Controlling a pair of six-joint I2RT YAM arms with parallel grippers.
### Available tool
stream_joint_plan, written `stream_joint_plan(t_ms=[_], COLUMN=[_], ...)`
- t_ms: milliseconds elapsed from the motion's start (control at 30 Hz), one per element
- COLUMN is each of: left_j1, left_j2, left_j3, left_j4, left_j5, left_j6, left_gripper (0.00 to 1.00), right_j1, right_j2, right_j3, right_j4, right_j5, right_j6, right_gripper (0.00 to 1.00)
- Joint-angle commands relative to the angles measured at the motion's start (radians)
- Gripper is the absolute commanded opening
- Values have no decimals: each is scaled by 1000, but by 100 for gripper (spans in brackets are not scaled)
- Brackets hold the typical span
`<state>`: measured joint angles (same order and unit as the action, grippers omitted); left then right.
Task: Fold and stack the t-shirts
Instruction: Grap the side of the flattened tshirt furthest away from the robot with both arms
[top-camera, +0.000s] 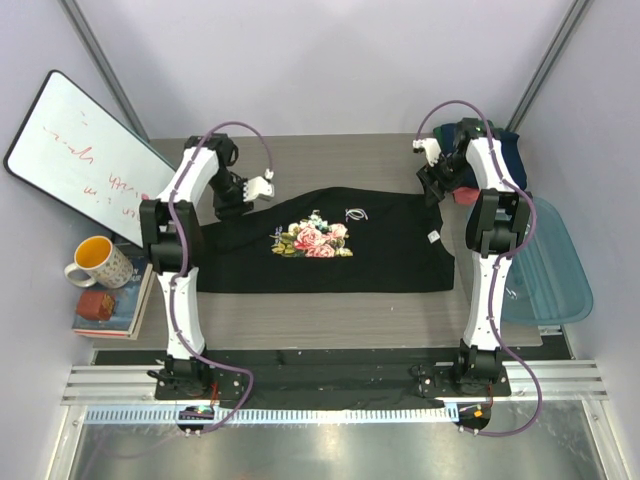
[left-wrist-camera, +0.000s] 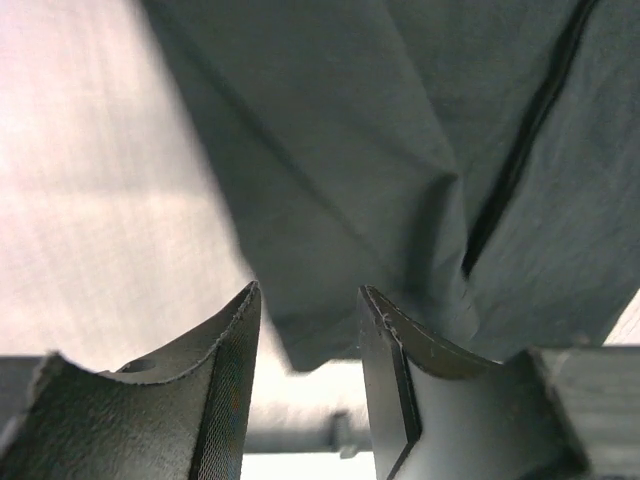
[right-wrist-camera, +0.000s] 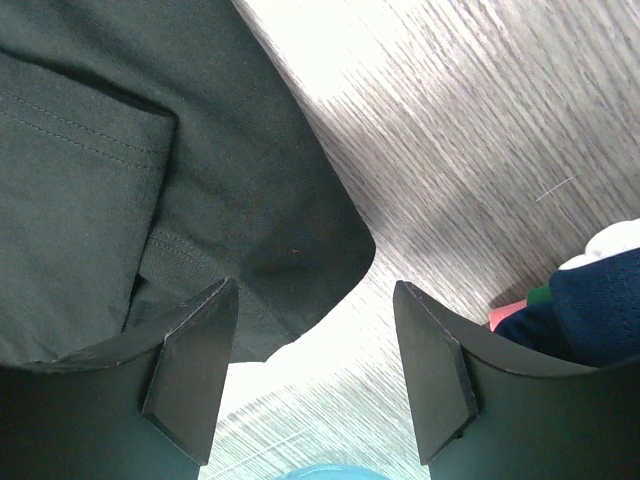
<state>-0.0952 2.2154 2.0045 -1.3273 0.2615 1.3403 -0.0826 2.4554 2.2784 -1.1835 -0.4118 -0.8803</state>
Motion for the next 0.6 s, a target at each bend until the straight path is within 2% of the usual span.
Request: stream_joint_plan(t_ms=[0,400,567], left_j1=[9,9,8], left_j2=[29,46,10], left_j3=[-90,-116,-190], left_j4=[-280,-286,-276], left_j5=[15,12,21], left_j6=[-18,-47,-64], left_gripper=[44,44,44], right_j1=[-3,-3,-3], right_j2=[-33,-39,-33], right_j3=[16,21,36], right_j4=[7,7,8], right_j5=[7,1,-7], right_j6=[-8,-13,-8], right_gripper=[69,69,69])
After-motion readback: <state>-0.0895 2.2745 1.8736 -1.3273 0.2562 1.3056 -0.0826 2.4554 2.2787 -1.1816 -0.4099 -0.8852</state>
